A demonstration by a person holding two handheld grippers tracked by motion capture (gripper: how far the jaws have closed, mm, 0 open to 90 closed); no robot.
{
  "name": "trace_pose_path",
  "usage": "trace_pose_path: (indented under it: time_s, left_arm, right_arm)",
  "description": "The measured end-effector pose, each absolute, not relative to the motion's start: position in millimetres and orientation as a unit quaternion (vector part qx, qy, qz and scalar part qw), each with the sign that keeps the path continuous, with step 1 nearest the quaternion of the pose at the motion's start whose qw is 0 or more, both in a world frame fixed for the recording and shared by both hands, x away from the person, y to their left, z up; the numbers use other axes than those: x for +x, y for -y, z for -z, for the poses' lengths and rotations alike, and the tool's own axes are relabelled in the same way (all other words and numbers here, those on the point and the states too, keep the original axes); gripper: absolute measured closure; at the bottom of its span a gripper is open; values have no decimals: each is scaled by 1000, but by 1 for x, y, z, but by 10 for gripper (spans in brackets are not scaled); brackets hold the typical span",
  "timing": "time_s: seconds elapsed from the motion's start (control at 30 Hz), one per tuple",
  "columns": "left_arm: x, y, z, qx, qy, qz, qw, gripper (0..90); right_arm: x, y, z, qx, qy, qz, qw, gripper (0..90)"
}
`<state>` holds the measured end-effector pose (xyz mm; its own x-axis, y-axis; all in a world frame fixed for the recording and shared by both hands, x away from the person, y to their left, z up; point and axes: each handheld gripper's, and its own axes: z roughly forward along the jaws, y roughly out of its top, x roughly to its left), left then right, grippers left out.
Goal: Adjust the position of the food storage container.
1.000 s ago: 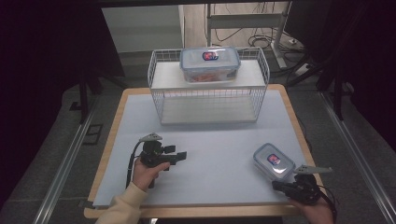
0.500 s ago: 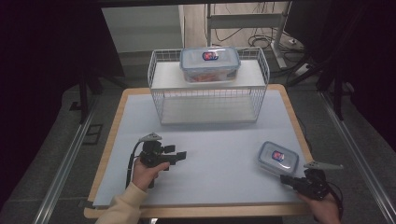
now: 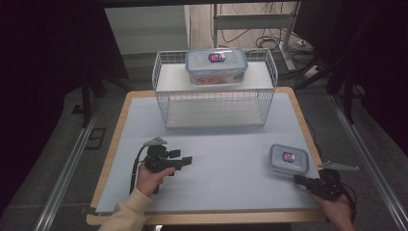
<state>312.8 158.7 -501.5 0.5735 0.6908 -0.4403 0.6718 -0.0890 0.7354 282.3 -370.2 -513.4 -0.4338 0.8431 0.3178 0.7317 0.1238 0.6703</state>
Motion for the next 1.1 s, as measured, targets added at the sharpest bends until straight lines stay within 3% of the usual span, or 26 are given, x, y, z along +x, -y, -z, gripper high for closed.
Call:
trace_pose_path:
  time_s: [0.67, 1.1]
  left_arm:
    - [312, -161, 502, 736, -464, -11, 492, 299]
    - [313, -160, 501, 738, -463, -13, 490, 299]
  right_arm:
    - [285, 388, 509, 551, -723, -408, 88, 898]
    - [312, 419, 495, 577, -705, -385, 146, 897]
